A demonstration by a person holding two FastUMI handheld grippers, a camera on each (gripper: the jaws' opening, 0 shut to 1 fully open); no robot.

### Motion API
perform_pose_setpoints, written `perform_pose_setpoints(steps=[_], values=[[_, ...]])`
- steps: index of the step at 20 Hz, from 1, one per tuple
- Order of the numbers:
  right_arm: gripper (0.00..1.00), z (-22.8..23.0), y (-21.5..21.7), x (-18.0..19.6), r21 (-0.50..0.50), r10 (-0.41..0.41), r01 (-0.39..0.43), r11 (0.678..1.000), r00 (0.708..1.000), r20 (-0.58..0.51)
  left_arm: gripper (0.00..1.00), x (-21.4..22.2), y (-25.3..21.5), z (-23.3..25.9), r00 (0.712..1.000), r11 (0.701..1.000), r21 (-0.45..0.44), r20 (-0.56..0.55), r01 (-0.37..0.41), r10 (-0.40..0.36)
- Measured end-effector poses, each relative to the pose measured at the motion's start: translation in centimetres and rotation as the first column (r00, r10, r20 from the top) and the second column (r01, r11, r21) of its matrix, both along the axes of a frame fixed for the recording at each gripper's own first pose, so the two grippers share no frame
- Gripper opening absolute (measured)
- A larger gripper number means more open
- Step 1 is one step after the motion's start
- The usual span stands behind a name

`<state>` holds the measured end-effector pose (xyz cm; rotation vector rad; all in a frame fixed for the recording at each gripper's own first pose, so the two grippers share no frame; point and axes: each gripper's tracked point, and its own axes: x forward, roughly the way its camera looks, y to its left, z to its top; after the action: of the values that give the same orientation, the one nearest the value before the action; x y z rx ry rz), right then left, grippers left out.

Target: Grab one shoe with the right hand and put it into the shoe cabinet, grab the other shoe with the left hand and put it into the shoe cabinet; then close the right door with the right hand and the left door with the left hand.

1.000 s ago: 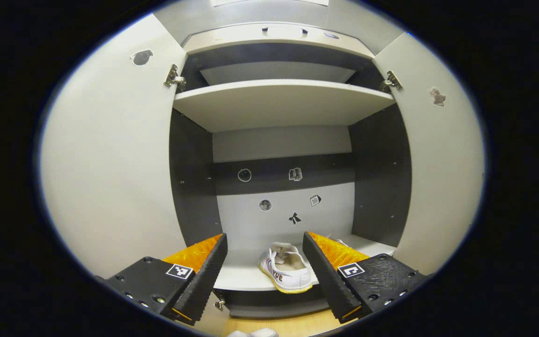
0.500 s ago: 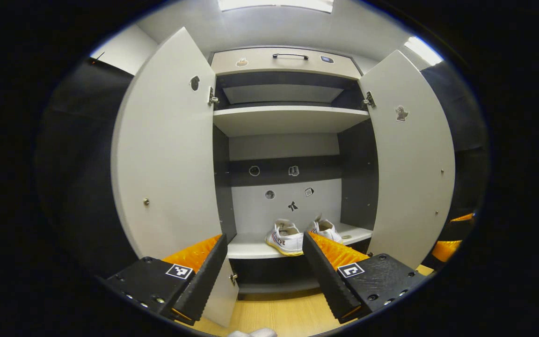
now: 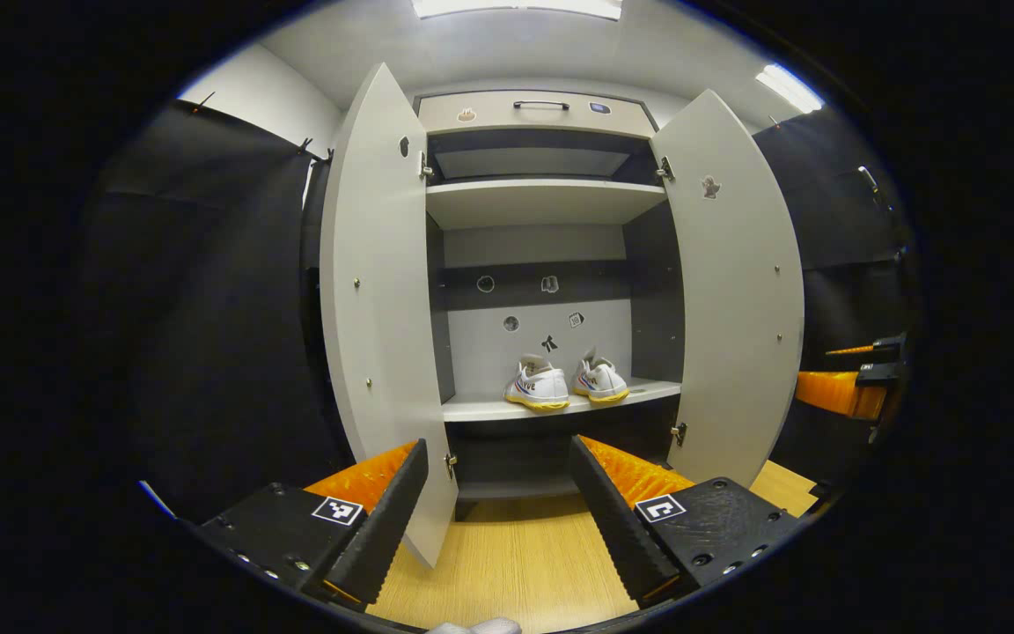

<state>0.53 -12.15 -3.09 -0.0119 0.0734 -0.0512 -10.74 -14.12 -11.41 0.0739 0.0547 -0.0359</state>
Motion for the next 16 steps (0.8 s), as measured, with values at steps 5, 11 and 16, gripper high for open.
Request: perform_pose_setpoints(steps=[5,11,16], values=[[1.0,2.9,-7.5,0.2,-0.016,-0.128,0.129,0.991,0.99,0.055,0.96,0.5,-0.5,0.8,1.0,1.0,-0.029,0.012,-0.001,0.002],[1.0,5.5,-14.9,3.5,0.04,-0.225,0.223,0.974,0.971,0.081,0.97,0.3,-0.9,0.8,0.999,0.999,-0.017,0.003,-0.036,0.036],[1.0,6.7,-15.0,6.6,0.031,-0.154,0.152,0.988,0.984,0.085,0.97,0.1,-1.4,0.6,0.998,0.998,-0.01,0.01,-0.064,0.064]])
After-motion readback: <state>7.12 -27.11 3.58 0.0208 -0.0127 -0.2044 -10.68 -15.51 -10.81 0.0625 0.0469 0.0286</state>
